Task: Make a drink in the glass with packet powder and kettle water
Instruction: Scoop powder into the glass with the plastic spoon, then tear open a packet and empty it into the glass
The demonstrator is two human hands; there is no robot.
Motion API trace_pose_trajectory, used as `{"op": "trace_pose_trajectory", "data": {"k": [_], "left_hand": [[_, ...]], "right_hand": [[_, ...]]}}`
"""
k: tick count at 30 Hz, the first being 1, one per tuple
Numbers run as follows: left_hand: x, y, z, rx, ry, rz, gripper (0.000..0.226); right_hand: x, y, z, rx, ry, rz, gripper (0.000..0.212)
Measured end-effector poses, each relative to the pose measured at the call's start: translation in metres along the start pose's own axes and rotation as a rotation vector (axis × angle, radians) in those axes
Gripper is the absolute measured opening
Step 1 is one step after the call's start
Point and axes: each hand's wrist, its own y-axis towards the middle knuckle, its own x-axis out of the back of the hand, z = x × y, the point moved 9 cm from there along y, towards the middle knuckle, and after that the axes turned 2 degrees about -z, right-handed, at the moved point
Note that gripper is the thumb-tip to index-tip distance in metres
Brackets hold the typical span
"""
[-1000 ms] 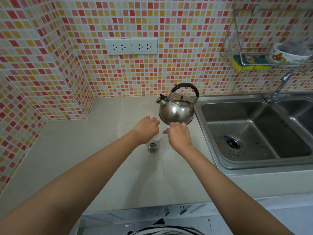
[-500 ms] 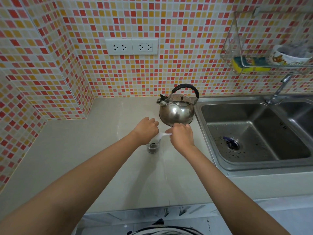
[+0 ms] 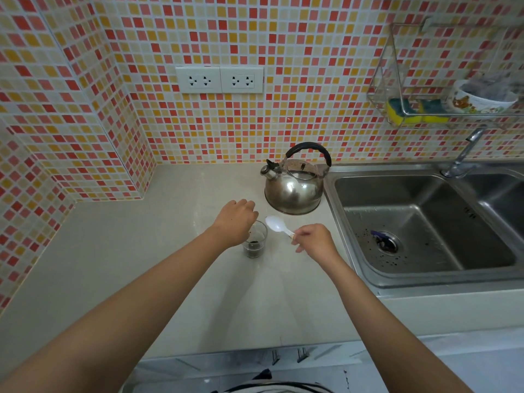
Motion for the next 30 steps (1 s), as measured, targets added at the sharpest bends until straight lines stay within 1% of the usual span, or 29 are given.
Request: {"op": "trace_pose_trajectory", "data": {"k": [3,4,6,8,12,15,19,24,26,27,28,30], "left_hand": [[-0.002,-0.002,0.004,0.036,-0.073,-0.011,0.036],[-0.004,-0.003,0.005,0.047,-0.093,-0.013,0.040],[-0.006,-0.006,0.008,0.069,-0.140,-0.018,0.046],[-0.007,-0.009,0.011,0.095,-0.194,-0.028,0.051],[-0.004,-0.015,0.015,0.130,-0.273,-0.055,0.056],[-0.005,-0.018,0.015,0.131,-0.279,-0.060,0.055],[-0.005,-0.018,0.017,0.139,-0.300,-0.059,0.056],[-0.005,-0.017,0.018,0.144,-0.308,-0.069,0.057],[-0.005,-0.017,0.020,0.155,-0.328,-0.081,0.060],[-0.005,-0.018,0.021,0.168,-0.354,-0.089,0.062],[-0.006,-0.019,0.023,0.188,-0.391,-0.100,0.064],[-0.007,-0.021,0.027,0.246,-0.502,-0.125,0.066]], "right_hand": [[0.001,0.001,-0.034,-0.213,0.252,-0.073,0.017],[-0.001,0.000,-0.045,-0.263,0.298,-0.085,0.016],[-0.009,-0.001,-0.063,-0.334,0.336,-0.088,0.006],[-0.017,0.001,-0.077,-0.374,0.311,-0.090,0.003],[-0.032,0.007,-0.093,-0.414,0.232,-0.081,0.003],[-0.036,0.011,-0.094,-0.426,0.165,-0.069,0.015],[-0.031,0.013,-0.092,-0.393,0.032,-0.096,0.022],[-0.025,0.012,-0.087,-0.354,-0.083,-0.092,0.010],[-0.024,0.011,-0.086,-0.338,-0.127,-0.091,0.017],[-0.021,0.008,-0.082,-0.313,-0.156,-0.121,0.023],[-0.015,0.006,-0.074,-0.260,-0.195,-0.187,0.028],[-0.005,0.000,-0.041,-0.060,-0.216,-0.341,0.032]]}}
